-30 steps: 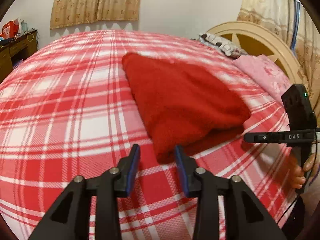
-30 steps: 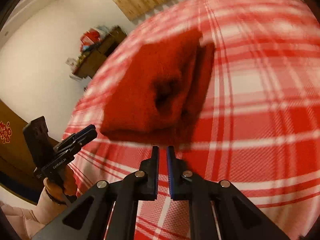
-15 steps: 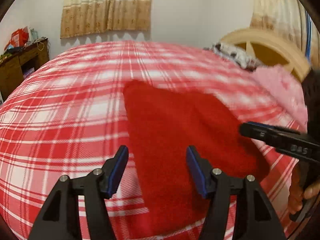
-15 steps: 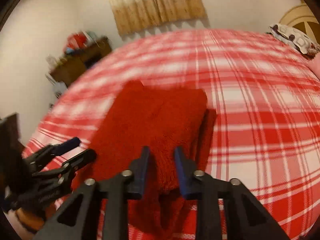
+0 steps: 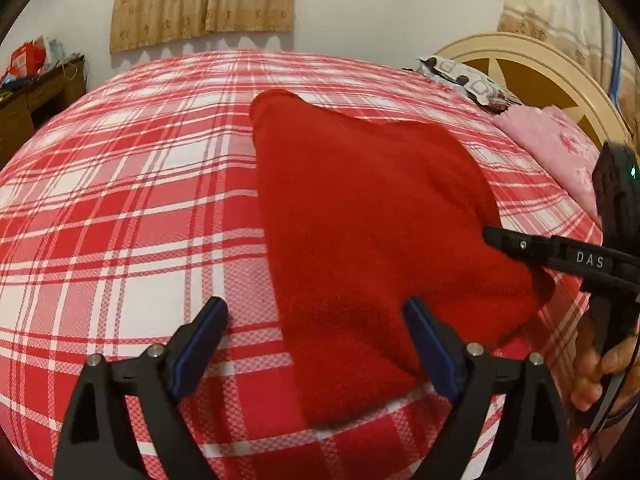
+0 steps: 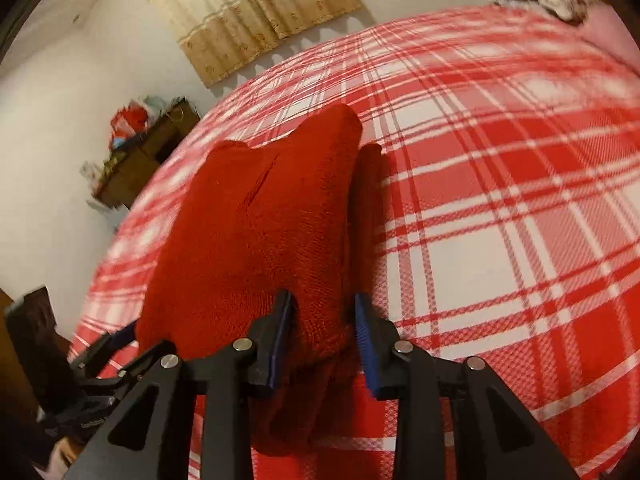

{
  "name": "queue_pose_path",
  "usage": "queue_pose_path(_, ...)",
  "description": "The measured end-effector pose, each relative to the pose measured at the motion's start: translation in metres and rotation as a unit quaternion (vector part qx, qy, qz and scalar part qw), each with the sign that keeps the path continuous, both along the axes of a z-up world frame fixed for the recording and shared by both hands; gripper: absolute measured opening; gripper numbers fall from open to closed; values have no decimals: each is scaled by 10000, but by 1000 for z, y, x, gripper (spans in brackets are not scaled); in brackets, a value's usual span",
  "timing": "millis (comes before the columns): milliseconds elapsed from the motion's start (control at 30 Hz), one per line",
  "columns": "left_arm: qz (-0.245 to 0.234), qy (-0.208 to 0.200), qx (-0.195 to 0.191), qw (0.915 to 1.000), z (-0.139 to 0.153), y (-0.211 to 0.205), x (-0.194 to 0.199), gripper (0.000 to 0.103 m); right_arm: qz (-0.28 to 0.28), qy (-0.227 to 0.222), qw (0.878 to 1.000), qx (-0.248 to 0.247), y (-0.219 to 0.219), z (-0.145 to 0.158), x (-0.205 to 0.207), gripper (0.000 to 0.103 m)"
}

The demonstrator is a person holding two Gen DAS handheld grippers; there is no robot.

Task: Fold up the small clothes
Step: 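Grasp the red sweater bundle's edge with both grippers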

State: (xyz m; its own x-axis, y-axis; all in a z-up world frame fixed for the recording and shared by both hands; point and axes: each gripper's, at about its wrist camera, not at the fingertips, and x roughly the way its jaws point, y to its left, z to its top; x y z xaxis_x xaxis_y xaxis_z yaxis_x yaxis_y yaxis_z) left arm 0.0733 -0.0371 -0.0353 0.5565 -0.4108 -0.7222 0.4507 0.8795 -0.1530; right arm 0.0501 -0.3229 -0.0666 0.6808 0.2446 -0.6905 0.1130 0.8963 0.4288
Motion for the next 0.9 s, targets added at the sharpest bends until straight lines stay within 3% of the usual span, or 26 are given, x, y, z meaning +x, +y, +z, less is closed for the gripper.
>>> queue_pose_path(200,90,-220,332,9992,21,-3,-3,92,102,-127,9985,515,-6,14,-11,32)
queue_pose_path(400,463,-455,584,9962,38,5,16,92,-43,-434,9984,373,-15,42,-19,34)
queue_pose_path(633,621,-364,725,9948,36,3,32,92,-123,-370,9992,93,-16,42,-11,34)
queue_pose_path(700,524,-351,599,9962,36,3,34,92,-160,-321,9994,32,-18,39,-11,34)
queue_pose_path(800,473,-241,80,9986,39,9,42,92,-326,-300,9989,168,-30,39,-11,40)
queue_pose_path(867,561,20,-369,9977,39,17,57,92,-488,-348,9960,660,-43,36,-9,60)
queue_pose_path(900,603,140,-521,9967,38,19,64,92,-597,-383,9930,946,-50,35,-7,63)
